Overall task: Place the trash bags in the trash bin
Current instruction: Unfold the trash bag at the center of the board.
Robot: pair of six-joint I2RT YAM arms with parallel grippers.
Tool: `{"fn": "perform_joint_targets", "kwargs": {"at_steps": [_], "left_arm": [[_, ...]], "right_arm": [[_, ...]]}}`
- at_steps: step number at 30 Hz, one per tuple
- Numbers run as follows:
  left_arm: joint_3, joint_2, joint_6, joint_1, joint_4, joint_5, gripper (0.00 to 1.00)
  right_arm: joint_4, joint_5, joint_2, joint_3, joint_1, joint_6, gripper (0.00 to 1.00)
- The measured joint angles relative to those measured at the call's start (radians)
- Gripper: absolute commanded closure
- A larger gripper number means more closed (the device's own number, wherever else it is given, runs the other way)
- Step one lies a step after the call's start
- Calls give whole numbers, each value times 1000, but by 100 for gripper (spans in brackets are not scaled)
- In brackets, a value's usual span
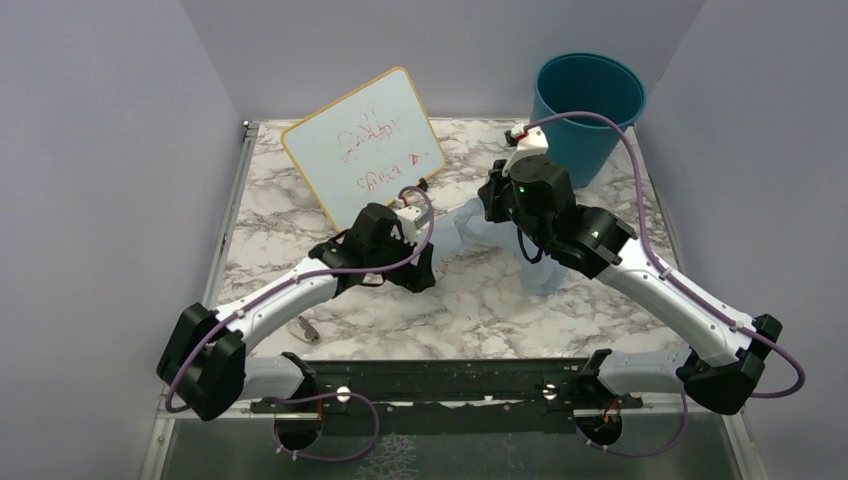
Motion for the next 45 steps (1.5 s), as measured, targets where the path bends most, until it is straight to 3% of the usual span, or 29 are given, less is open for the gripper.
{"fn": "perform_joint_targets", "kwargs": {"at_steps": [1,4,7,11,14,20,23,28,33,37,45], "left_arm": [[25,39,11,0,24,69,49],[71,106,35,-1,57,196,73],[100,133,55,3,61,258,100],[155,135,66,48,51,304,100],[214,141,49,145,61,363,100],[325,144,-116,369,156,505,100],[369,118,-222,428,233,538,100],[371,-1,-334,439,294,560,100],[239,-114,-492,439,428,583,100],[145,-106,-614,438,503,597,100],[139,-75,-713,324,567,548,100]], "right_arm": [[2,0,0,0,-3,-3,99],[10,2,1,0,-13,-18,99],[19,-1,6,1,-38,-34,99],[29,-48,29,7,-120,-47,99],[32,-117,62,35,-188,-60,99],[73,-350,159,261,-238,-159,99],[158,-454,130,283,-237,-195,99],[186,-557,59,184,-236,-205,99],[121,-647,76,-41,-236,-170,99],[107,-757,97,-148,-236,-109,95],[517,-1063,101,-232,-236,124,86]]}}
